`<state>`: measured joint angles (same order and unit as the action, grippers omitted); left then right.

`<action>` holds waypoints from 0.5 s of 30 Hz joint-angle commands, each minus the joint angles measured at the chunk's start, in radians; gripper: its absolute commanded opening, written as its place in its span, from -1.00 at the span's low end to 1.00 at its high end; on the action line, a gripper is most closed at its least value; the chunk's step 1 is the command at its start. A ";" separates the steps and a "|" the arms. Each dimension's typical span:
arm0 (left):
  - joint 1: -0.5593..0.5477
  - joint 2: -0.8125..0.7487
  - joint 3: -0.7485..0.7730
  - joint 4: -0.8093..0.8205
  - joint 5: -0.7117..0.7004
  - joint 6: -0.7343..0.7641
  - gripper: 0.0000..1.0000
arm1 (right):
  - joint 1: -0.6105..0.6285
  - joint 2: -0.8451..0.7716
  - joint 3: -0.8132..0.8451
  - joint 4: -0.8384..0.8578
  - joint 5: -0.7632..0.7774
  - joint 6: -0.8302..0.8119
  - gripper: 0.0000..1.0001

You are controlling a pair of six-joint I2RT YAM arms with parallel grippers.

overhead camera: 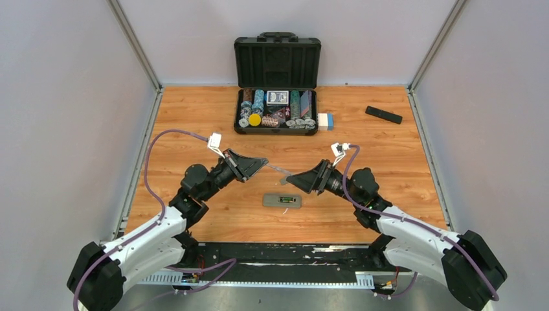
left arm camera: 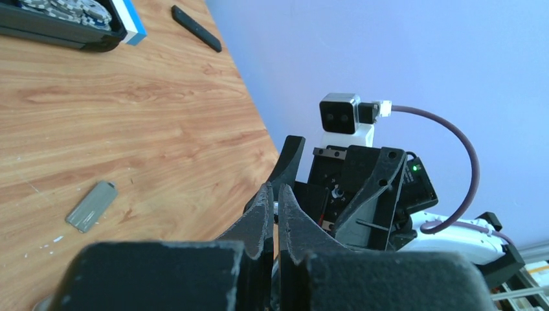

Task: Unload the batteries from the remote control
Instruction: Adjust the screwdriver.

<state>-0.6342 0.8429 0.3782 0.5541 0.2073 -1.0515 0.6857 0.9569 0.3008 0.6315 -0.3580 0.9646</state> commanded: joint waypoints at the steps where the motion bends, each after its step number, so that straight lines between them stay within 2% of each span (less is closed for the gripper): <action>1: 0.000 0.023 -0.016 0.164 0.024 -0.048 -1.00 | -0.002 0.038 0.058 0.106 -0.052 0.004 0.61; 10: -0.001 0.076 -0.033 0.269 0.055 -0.097 -1.00 | -0.002 0.150 0.068 0.279 -0.095 0.044 0.11; 15: -0.001 0.069 -0.047 0.276 0.052 -0.106 -1.00 | -0.002 0.163 0.080 0.307 -0.098 0.045 0.08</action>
<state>-0.6342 0.9203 0.3443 0.7612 0.2539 -1.1400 0.6857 1.1179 0.3336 0.8192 -0.4339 0.9985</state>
